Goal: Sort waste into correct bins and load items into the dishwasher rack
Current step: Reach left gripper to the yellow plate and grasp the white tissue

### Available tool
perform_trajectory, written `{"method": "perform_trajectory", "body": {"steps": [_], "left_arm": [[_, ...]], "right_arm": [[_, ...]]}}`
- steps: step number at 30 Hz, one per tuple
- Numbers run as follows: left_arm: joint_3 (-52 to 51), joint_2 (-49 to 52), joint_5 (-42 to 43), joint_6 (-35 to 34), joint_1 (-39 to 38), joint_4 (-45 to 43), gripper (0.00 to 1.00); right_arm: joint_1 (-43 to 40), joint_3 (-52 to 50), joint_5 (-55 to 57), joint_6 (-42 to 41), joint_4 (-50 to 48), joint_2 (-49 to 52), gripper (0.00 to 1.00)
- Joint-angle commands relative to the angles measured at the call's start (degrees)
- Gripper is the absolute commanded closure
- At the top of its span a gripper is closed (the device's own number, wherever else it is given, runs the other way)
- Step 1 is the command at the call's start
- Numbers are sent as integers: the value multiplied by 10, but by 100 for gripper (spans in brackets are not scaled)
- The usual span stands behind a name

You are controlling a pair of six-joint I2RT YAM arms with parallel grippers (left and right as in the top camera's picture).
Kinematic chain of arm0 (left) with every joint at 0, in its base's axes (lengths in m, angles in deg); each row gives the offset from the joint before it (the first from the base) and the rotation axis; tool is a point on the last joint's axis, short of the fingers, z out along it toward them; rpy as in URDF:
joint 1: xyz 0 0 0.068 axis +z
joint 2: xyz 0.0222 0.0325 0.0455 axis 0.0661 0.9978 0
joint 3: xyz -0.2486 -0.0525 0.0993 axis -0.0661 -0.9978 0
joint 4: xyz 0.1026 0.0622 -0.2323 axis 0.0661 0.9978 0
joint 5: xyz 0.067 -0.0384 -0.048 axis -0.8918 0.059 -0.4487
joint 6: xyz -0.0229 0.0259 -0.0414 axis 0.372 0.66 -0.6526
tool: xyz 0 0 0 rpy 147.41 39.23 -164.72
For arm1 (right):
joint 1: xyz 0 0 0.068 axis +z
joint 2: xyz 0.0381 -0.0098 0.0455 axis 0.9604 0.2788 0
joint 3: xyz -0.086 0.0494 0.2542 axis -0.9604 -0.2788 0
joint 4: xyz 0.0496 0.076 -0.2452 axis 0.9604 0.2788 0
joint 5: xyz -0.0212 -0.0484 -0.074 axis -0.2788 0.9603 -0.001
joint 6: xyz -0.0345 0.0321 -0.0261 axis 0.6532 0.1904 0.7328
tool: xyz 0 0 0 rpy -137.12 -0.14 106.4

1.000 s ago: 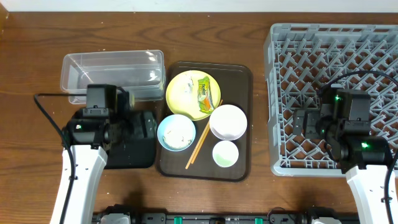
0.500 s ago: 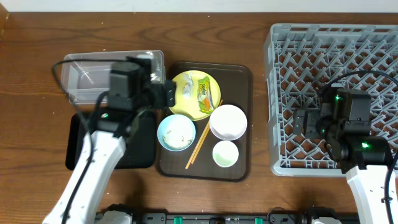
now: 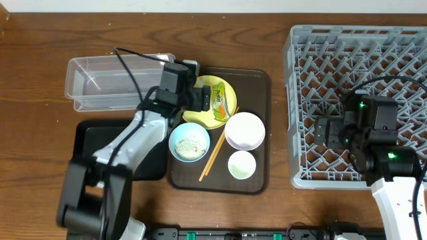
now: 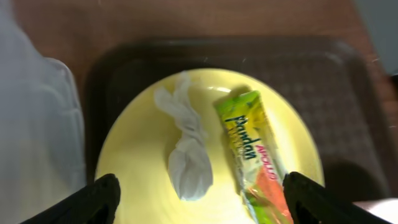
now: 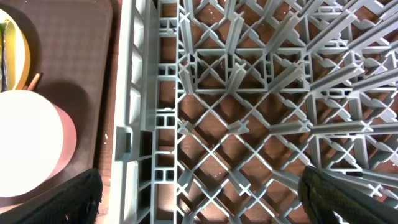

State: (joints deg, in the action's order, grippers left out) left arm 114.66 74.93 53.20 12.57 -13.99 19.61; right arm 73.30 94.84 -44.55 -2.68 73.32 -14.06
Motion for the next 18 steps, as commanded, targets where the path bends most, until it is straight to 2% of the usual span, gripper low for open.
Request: {"method": "perform_trajectory", "body": {"steps": [1, 11, 18], "left_arm": [[8, 31, -7, 3, -4, -10, 19], [7, 84, -5, 2, -11, -15, 38], [7, 81, -3, 1, -13, -18, 64]], "right_arm": [[7, 13, 1, -4, 2, -5, 1], [7, 13, 1, -4, 3, -5, 1], [7, 13, 1, -3, 7, -5, 1]]}}
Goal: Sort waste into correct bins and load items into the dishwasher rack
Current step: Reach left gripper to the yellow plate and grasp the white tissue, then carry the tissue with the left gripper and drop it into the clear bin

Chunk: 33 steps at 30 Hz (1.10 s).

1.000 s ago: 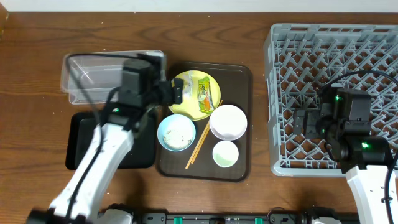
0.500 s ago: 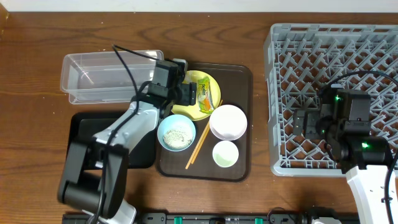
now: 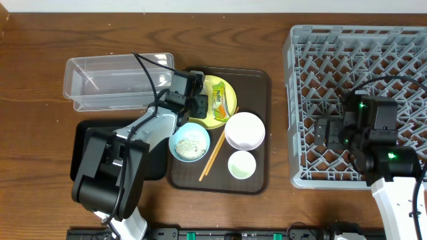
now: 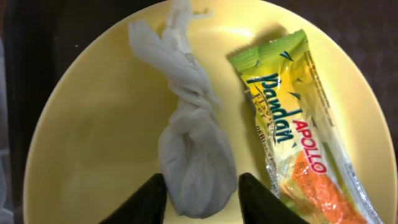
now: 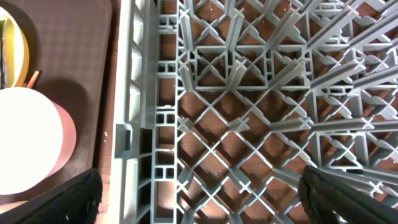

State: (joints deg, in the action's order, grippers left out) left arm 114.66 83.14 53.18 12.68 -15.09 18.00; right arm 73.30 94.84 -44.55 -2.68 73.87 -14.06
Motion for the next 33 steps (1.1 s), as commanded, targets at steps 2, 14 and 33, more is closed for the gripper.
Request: {"method": "perform_trajectory", "body": {"steps": [2, 14, 33], "left_arm": [[7, -3, -3, 0, -2, -2, 66], [7, -28, -3, 0, -2, 4, 94], [5, -222, -138, 1, 98, 47, 94]], "right_arm": [[7, 13, 1, -4, 2, -5, 1], [7, 13, 2, -3, 6, -5, 1], [7, 13, 1, -3, 7, -5, 1]]}}
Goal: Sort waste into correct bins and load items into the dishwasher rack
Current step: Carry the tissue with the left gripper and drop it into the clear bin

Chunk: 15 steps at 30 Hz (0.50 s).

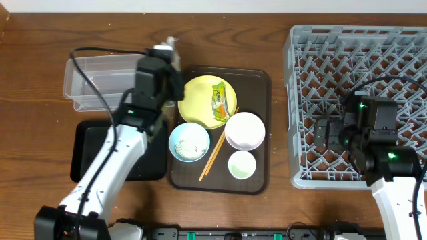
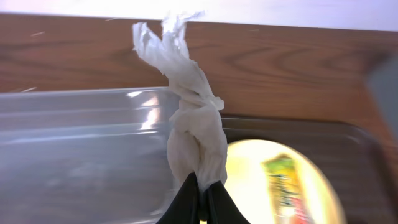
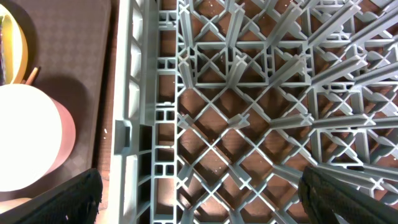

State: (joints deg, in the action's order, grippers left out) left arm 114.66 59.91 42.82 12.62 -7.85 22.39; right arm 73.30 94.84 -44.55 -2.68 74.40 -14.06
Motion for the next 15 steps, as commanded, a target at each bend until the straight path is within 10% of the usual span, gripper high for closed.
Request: {"method": "perform_trajectory", "body": {"steps": [1, 4, 8, 15], "left_arm": [[5, 16, -35, 1, 37, 4, 94], [5, 35, -34, 1, 60, 4, 90], [5, 44, -34, 1, 69, 3, 53], [6, 25, 88, 1, 51, 9, 48]], "right_arm": [[7, 13, 1, -3, 2, -5, 1], [7, 13, 1, -3, 2, -5, 1], [7, 13, 1, -3, 2, -5, 1], [7, 13, 1, -3, 2, -5, 1]]}}
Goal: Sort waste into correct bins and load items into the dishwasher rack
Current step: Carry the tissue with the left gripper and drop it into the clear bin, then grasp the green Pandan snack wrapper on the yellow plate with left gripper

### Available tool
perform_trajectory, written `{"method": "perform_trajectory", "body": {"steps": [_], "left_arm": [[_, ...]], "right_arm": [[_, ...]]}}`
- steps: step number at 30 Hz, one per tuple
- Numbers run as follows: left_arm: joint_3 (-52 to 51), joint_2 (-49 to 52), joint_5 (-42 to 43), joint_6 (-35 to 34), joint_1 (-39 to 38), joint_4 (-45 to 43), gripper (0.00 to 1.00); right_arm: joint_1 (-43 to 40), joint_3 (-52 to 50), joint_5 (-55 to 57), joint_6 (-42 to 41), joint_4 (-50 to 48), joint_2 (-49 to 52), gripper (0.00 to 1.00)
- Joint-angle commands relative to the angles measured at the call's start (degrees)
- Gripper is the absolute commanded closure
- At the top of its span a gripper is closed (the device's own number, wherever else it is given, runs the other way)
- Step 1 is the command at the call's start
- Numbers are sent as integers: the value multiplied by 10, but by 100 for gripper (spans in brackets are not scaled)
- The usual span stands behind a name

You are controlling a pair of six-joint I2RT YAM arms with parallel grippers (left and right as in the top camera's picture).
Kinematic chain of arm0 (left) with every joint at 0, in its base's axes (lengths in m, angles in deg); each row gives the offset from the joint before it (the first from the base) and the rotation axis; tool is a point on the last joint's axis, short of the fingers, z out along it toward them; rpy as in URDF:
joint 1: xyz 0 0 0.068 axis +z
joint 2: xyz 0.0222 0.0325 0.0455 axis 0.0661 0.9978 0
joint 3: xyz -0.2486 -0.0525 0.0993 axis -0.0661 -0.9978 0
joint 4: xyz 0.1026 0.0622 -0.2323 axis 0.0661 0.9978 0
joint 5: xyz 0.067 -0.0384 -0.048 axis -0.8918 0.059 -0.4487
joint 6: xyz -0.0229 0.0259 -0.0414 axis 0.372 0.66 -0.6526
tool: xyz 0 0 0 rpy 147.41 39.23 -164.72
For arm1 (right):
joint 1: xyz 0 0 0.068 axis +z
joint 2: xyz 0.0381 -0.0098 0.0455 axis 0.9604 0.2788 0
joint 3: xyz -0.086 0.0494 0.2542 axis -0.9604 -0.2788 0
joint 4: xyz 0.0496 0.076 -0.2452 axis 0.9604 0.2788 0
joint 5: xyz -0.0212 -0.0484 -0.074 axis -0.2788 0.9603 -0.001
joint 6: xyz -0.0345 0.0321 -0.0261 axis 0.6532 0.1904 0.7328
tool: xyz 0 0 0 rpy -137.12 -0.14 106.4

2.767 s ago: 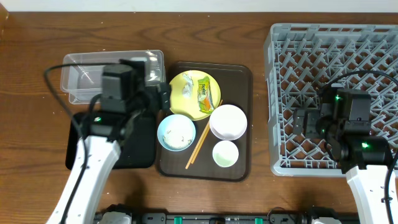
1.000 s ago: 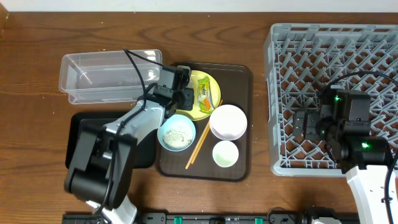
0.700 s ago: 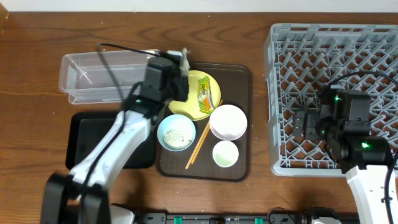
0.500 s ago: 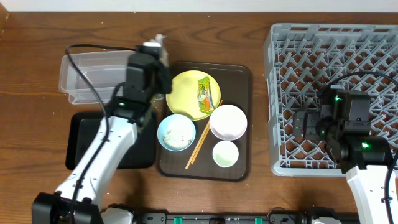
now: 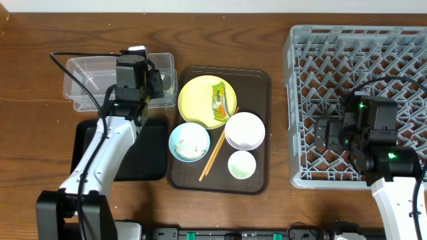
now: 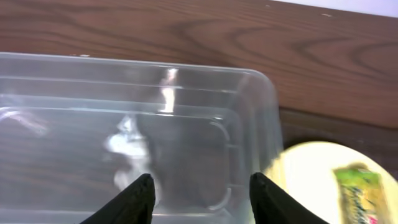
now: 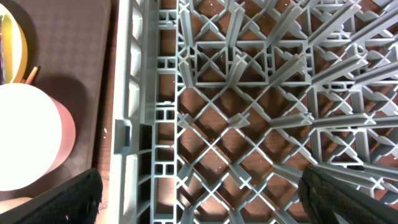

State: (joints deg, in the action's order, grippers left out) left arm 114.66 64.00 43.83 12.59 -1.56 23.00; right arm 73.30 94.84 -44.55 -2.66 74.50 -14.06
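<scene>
My left gripper (image 6: 203, 202) is open over the right end of the clear plastic bin (image 6: 74, 87), and seen from overhead my left gripper (image 5: 155, 84) hangs at the bin (image 5: 90, 83). A whitish blur (image 6: 126, 144) shows inside the bin; whether it is the tissue I cannot tell. The yellow plate (image 5: 200, 100) holds a green snack wrapper (image 5: 219, 101). My right gripper (image 7: 199, 205) stands open over the left edge of the grey dishwasher rack (image 7: 249, 93), nothing between its fingers.
On the brown tray (image 5: 261, 83) sit a blue bowl (image 5: 189, 142), a white bowl (image 5: 245, 130), a small green cup (image 5: 241, 165) and chopsticks (image 5: 215, 155). A black bin (image 5: 150, 160) lies below the clear one. The rack (image 5: 360, 53) fills the right side.
My left gripper was shut on the twisted tissue near the bin's right end. Now it is open further left over the bin, and the tissue is no longer between its fingers. The right arm has not moved.
My left gripper hung open over the yellow plate with tissue and wrapper, then lower, around the tissue. Then it held the tissue up beside the clear bin. Now it is open over the bin. The wrapper stays on the plate; the right gripper stayed over the rack.
</scene>
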Motion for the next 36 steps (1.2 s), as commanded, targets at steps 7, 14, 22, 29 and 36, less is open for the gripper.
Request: {"method": "perform_trajectory", "body": {"steps": [7, 14, 22, 29, 36], "left_arm": [[5, 6, 153, 1, -89, 6, 39], [5, 71, 151, 1, -151, -9, 36], [5, 156, 151, -1, -174, -35, 36], [5, 196, 154, -6, -176, -35, 37], [5, 199, 153, -8, -189, -34, 42]], "right_arm": [[7, 13, 1, -4, 1, -5, 1], [7, 13, 1, -4, 1, -5, 1], [7, 13, 1, -4, 2, -5, 1], [7, 13, 1, -4, 4, -5, 1], [7, 13, 1, -4, 5, -5, 1]]}}
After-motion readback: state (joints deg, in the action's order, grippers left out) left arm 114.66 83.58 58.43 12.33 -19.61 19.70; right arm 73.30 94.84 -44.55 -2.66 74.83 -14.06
